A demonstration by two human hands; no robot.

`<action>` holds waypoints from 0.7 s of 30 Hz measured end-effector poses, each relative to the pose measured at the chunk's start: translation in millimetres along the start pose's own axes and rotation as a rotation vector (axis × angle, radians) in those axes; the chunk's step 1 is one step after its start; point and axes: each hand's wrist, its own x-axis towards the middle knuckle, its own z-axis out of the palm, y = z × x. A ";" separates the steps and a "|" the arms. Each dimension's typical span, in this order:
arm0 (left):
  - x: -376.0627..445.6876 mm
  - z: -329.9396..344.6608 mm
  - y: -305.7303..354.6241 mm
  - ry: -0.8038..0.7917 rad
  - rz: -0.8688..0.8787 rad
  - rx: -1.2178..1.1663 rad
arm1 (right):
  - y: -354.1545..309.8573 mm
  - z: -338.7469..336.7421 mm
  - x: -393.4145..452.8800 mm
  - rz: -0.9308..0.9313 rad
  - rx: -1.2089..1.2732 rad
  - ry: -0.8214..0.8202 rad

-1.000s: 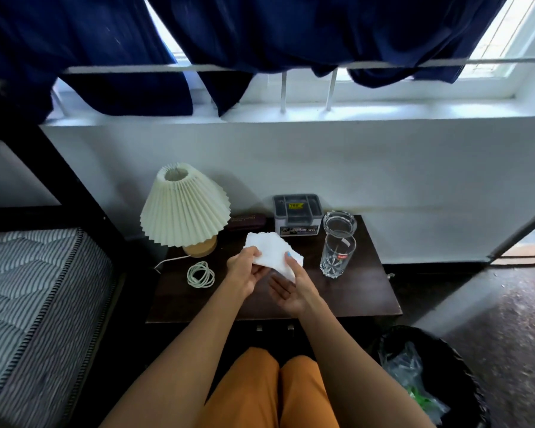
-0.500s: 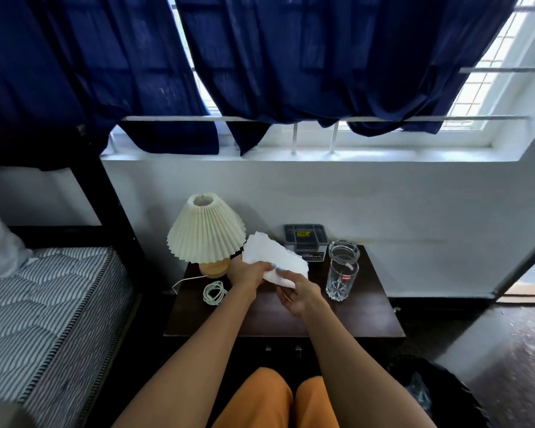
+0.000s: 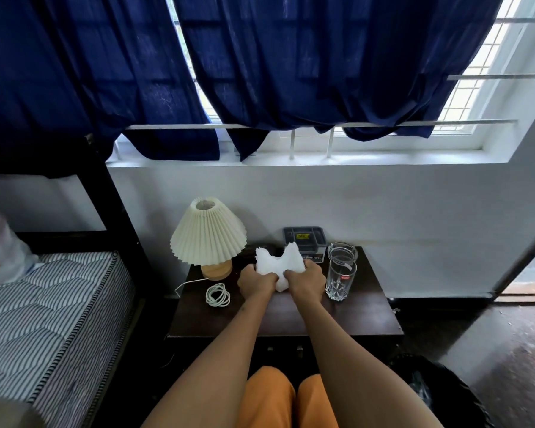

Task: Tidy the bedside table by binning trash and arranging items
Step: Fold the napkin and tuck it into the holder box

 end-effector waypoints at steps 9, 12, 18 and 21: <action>-11.1 5.6 3.2 -0.071 0.094 0.005 | 4.0 -2.0 -1.8 -0.028 0.006 -0.054; -14.7 6.0 2.9 -0.078 0.136 -0.018 | 3.9 -4.2 -3.3 -0.024 0.055 -0.105; -18.2 10.9 0.6 -0.051 0.119 -0.068 | 6.2 -3.7 -6.0 0.005 0.185 -0.131; -19.2 11.2 -1.4 -0.053 0.089 -0.077 | 6.7 -3.4 -6.8 0.022 0.191 -0.171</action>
